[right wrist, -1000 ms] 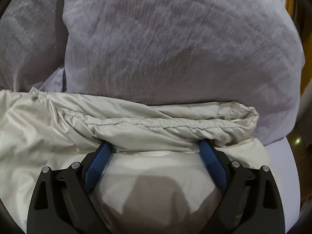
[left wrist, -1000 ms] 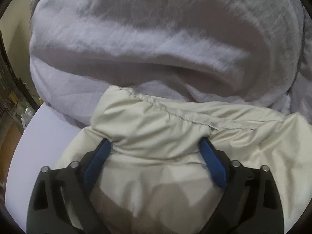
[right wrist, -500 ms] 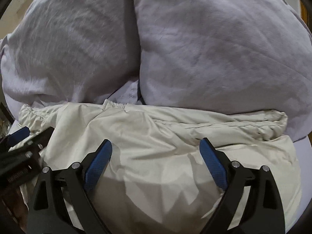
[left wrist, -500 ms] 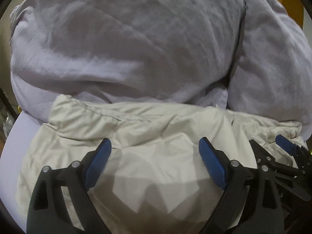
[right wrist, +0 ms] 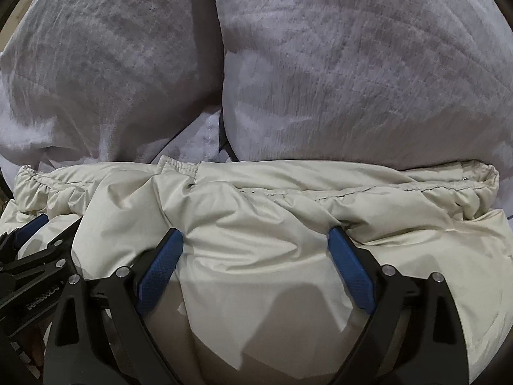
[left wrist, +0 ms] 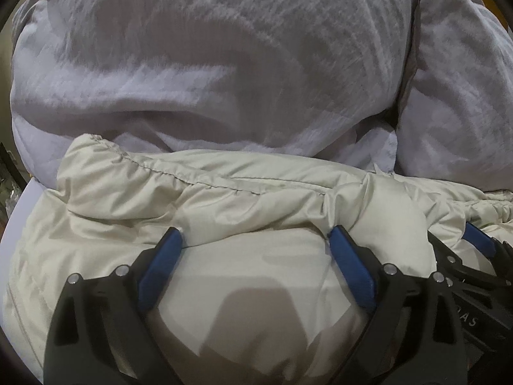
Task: Fold large clothes
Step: 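Release the jacket edge and lift both tools away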
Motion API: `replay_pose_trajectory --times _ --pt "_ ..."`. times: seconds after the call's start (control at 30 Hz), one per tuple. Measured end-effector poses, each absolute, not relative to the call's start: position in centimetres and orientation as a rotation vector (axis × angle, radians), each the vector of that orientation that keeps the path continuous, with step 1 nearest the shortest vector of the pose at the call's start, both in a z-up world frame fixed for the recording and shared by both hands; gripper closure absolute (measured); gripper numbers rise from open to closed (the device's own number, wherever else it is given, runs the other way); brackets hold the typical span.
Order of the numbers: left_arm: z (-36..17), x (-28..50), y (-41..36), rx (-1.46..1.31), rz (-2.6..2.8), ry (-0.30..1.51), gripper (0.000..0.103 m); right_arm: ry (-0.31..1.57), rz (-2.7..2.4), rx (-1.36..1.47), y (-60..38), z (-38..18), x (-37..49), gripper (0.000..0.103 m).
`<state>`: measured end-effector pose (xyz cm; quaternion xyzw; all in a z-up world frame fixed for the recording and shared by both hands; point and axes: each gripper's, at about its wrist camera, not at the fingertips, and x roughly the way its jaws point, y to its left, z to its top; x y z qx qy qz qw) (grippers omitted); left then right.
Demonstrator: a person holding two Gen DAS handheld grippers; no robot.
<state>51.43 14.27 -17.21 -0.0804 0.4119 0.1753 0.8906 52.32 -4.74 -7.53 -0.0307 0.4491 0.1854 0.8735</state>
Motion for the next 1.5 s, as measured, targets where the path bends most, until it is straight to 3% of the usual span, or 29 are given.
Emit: replay_pose_trajectory --times 0.97,1.5 --pt "-19.2 52.0 14.0 -0.181 0.370 0.864 0.007 0.921 0.369 -0.040 -5.5 -9.9 52.6 0.006" --pt "-13.3 45.6 15.6 -0.164 0.386 0.885 0.008 0.952 0.244 -0.024 -12.5 -5.2 50.2 0.006"
